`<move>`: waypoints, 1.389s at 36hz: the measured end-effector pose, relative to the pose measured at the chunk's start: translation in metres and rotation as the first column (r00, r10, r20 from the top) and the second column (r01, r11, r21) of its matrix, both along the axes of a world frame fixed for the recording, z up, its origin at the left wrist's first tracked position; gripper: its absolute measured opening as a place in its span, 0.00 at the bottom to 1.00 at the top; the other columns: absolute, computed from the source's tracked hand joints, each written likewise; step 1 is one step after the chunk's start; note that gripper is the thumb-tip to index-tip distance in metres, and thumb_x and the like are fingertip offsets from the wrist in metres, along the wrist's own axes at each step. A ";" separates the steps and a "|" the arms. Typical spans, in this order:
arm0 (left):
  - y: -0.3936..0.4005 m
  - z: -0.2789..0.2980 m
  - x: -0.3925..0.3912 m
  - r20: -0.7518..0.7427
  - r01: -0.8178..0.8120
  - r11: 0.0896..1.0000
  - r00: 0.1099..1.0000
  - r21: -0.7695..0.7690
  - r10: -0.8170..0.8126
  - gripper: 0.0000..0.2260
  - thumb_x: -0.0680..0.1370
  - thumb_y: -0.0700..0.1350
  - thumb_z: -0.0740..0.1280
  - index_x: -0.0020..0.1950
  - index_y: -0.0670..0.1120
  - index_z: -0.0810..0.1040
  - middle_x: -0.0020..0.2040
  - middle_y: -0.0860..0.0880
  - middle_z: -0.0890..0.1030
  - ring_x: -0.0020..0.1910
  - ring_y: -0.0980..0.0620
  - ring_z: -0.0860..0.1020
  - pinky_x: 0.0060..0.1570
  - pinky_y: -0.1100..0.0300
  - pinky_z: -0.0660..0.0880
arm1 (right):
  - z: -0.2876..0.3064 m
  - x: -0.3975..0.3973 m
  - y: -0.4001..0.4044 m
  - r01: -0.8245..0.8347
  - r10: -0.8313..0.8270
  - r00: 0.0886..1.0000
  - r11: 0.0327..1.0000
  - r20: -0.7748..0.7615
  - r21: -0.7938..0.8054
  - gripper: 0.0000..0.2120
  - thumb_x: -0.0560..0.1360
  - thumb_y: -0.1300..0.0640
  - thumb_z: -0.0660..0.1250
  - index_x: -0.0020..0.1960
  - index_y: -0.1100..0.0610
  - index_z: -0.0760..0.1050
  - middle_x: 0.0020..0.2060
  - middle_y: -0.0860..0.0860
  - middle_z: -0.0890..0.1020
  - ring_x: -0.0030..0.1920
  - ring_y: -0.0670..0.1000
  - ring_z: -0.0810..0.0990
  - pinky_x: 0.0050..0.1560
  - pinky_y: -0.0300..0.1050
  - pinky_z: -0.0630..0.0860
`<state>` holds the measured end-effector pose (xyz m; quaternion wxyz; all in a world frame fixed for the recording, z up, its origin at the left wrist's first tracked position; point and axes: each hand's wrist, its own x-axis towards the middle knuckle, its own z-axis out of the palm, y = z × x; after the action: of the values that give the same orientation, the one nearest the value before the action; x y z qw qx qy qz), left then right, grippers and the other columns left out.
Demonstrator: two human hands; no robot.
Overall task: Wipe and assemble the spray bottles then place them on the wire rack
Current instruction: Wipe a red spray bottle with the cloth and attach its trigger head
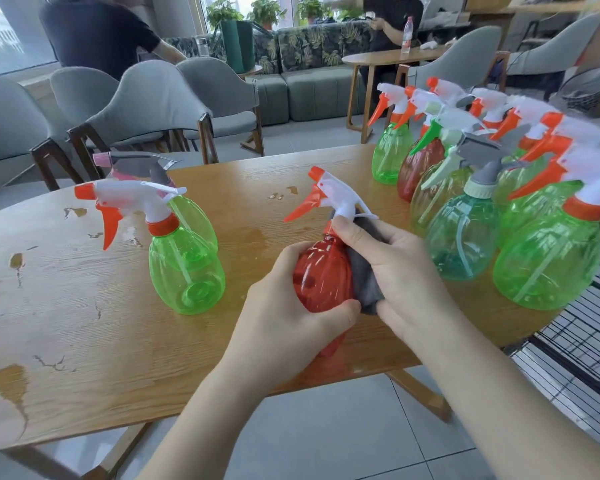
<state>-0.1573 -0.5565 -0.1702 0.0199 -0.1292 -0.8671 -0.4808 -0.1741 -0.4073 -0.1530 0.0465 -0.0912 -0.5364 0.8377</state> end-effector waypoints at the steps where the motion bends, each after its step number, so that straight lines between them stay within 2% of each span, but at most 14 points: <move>1: 0.001 0.000 0.000 -0.009 -0.016 1.000 1.000 -0.008 0.016 0.31 0.67 0.55 0.81 0.67 0.63 0.72 0.50 0.63 0.83 0.47 0.68 0.80 0.44 0.73 0.75 | -0.001 0.001 -0.002 0.019 -0.019 1.000 1.000 -0.007 -0.016 0.14 0.71 0.55 0.77 0.52 0.62 0.84 0.42 0.60 0.84 0.39 0.59 0.85 0.38 0.59 0.84; 4: 0.002 -0.001 -0.001 -0.030 -0.052 0.997 0.998 -0.050 0.051 0.32 0.64 0.62 0.77 0.66 0.63 0.71 0.48 0.62 0.83 0.47 0.64 0.81 0.48 0.63 0.79 | -0.006 0.003 -0.003 0.074 -0.073 0.996 0.997 -0.044 0.023 0.11 0.77 0.53 0.73 0.51 0.61 0.85 0.43 0.61 0.87 0.43 0.62 0.87 0.43 0.60 0.85; 6: 0.003 -0.001 -0.002 -0.046 -0.072 0.994 0.997 -0.079 0.068 0.33 0.62 0.65 0.72 0.66 0.64 0.70 0.49 0.60 0.83 0.48 0.60 0.81 0.51 0.55 0.80 | -0.012 0.003 -0.003 0.152 -0.135 0.985 0.974 -0.111 0.169 0.11 0.80 0.51 0.71 0.48 0.57 0.86 0.46 0.65 0.86 0.50 0.69 0.84 0.50 0.72 0.81; 8: 0.004 -0.002 -0.002 -0.055 -0.075 0.992 0.996 -0.100 0.070 0.34 0.61 0.66 0.70 0.66 0.65 0.69 0.51 0.59 0.82 0.50 0.56 0.81 0.52 0.51 0.80 | -0.017 0.005 -0.003 0.219 -0.166 0.968 0.923 -0.187 0.317 0.11 0.81 0.47 0.69 0.46 0.51 0.86 0.43 0.63 0.86 0.49 0.68 0.84 0.48 0.74 0.79; 11: 0.006 -0.002 0.000 -0.067 -0.090 0.989 0.994 -0.116 0.082 0.34 0.62 0.66 0.70 0.67 0.65 0.68 0.52 0.58 0.82 0.51 0.54 0.82 0.52 0.49 0.80 | -0.018 0.012 -0.004 0.310 -0.190 0.942 0.811 -0.277 0.497 0.12 0.80 0.46 0.69 0.45 0.52 0.86 0.37 0.57 0.86 0.42 0.63 0.84 0.42 0.66 0.81; 14: 0.006 0.000 -0.001 -0.062 -0.104 0.989 0.993 -0.105 0.098 0.33 0.62 0.67 0.71 0.67 0.65 0.68 0.52 0.58 0.83 0.52 0.55 0.82 0.53 0.50 0.80 | -0.018 0.020 -0.009 0.434 -0.216 0.893 0.640 -0.394 0.634 0.08 0.81 0.51 0.70 0.57 0.48 0.87 0.42 0.45 0.85 0.44 0.44 0.83 0.47 0.47 0.81; 18: 0.007 0.002 0.002 -0.079 -0.089 0.987 0.994 -0.130 0.079 0.34 0.64 0.66 0.68 0.70 0.64 0.67 0.54 0.58 0.83 0.53 0.53 0.82 0.53 0.48 0.80 | -0.022 0.020 -0.019 0.603 -0.188 0.785 0.447 -0.590 0.660 0.11 0.80 0.58 0.72 0.61 0.55 0.85 0.47 0.48 0.77 0.46 0.41 0.76 0.51 0.25 0.71; 22: 0.013 0.004 0.008 -0.116 -0.085 0.974 0.991 -0.208 0.062 0.32 0.67 0.62 0.66 0.71 0.66 0.65 0.55 0.57 0.81 0.54 0.49 0.81 0.53 0.46 0.79 | -0.021 0.011 -0.019 0.633 -0.078 0.763 0.287 -0.641 0.719 0.12 0.80 0.57 0.68 0.61 0.59 0.84 0.53 0.54 0.77 0.53 0.53 0.78 0.58 0.37 0.73; 26: 0.016 0.005 0.009 -0.130 -0.102 0.961 0.989 -0.257 0.070 0.32 0.67 0.63 0.64 0.71 0.66 0.63 0.56 0.58 0.79 0.55 0.48 0.80 0.53 0.47 0.78 | -0.018 0.005 -0.014 0.588 -0.028 0.803 0.194 -0.595 0.785 0.13 0.81 0.56 0.66 0.59 0.59 0.85 0.56 0.56 0.76 0.58 0.58 0.76 0.59 0.33 0.65; 34: 0.008 0.002 0.001 -0.095 -0.113 0.987 0.990 -0.117 0.102 0.33 0.62 0.67 0.69 0.67 0.66 0.70 0.52 0.62 0.83 0.53 0.58 0.81 0.54 0.52 0.79 | -0.019 0.008 0.004 0.610 0.050 0.754 0.314 -0.654 0.727 0.12 0.76 0.57 0.70 0.57 0.57 0.87 0.50 0.53 0.79 0.48 0.46 0.78 0.51 0.34 0.76; 39: -0.002 0.000 -0.007 -0.037 -0.114 0.993 0.993 -0.044 0.112 0.28 0.67 0.55 0.80 0.63 0.63 0.73 0.45 0.64 0.82 0.46 0.68 0.80 0.44 0.74 0.73 | -0.033 0.005 0.018 0.634 -0.022 0.750 0.306 -0.661 0.710 0.10 0.75 0.59 0.72 0.55 0.57 0.87 0.47 0.52 0.82 0.44 0.45 0.79 0.46 0.33 0.76; 44: -0.003 -0.001 -0.007 -0.036 -0.096 0.995 0.995 -0.022 0.095 0.28 0.67 0.52 0.81 0.62 0.65 0.72 0.45 0.64 0.82 0.45 0.69 0.79 0.42 0.75 0.72 | -0.026 0.005 0.019 0.340 -0.166 0.935 0.674 -0.314 0.656 0.07 0.79 0.56 0.71 0.54 0.48 0.87 0.46 0.41 0.86 0.49 0.40 0.83 0.51 0.37 0.78; 47: -0.002 -0.002 -0.007 -0.058 -0.096 0.995 0.994 -0.034 0.094 0.29 0.67 0.54 0.80 0.64 0.64 0.72 0.47 0.64 0.82 0.47 0.69 0.79 0.44 0.74 0.73 | -0.020 0.002 0.005 0.166 -0.142 0.985 0.941 -0.100 0.296 0.09 0.80 0.59 0.71 0.47 0.48 0.87 0.45 0.49 0.89 0.51 0.51 0.87 0.57 0.53 0.83; 50: -0.002 -0.003 -0.007 -0.058 -0.091 0.995 0.994 -0.028 0.089 0.30 0.67 0.55 0.79 0.66 0.62 0.72 0.49 0.63 0.82 0.47 0.68 0.79 0.43 0.76 0.72 | -0.014 -0.002 -0.007 0.141 -0.140 0.990 0.989 0.032 -0.048 0.07 0.80 0.62 0.70 0.55 0.58 0.85 0.47 0.57 0.88 0.50 0.57 0.88 0.52 0.55 0.85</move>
<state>-0.1643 -0.5587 -0.1732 0.0643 -0.1039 -0.8784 -0.4620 -0.1759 -0.4142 -0.1667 0.0955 -0.1418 -0.5082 0.8441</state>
